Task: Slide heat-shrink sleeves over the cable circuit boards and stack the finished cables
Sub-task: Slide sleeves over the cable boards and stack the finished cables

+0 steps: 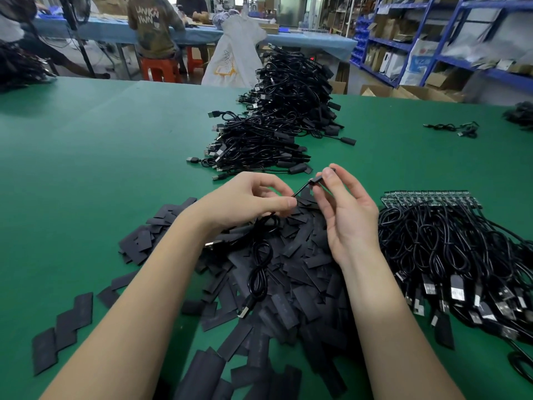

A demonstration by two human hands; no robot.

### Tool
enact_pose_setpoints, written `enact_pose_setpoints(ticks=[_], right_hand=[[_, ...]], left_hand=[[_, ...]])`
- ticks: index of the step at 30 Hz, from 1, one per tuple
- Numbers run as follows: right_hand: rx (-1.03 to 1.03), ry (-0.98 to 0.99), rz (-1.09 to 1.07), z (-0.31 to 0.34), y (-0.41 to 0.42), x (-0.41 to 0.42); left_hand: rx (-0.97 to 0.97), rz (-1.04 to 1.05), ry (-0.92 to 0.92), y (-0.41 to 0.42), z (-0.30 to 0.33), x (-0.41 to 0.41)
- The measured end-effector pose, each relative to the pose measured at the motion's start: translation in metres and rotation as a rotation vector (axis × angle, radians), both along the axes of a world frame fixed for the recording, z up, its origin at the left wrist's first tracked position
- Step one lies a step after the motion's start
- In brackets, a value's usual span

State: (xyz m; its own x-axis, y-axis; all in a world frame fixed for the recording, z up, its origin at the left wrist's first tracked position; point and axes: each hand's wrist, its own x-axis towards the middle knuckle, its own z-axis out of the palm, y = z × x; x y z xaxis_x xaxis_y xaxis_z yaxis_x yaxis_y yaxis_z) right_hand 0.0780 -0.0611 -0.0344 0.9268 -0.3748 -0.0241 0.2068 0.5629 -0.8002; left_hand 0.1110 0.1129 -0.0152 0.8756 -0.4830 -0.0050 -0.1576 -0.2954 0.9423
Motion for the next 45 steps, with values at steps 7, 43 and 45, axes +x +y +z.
enact_pose_setpoints(ticks=[7,43,45], right_hand=[[-0.045,0.06,-0.001,0.002,0.0,-0.001],[-0.203,0.205,0.096,0.002,0.002,0.0],[-0.208,0.21,0.102,0.003,0.002,0.0]], left_hand=[[0.147,0.144,-0.233,0.0,0.01,0.0],[0.813,0.351,-0.487,-0.019,-0.029,0.097],[0.729,0.398,-0.45,-0.019,-0.025,0.085]])
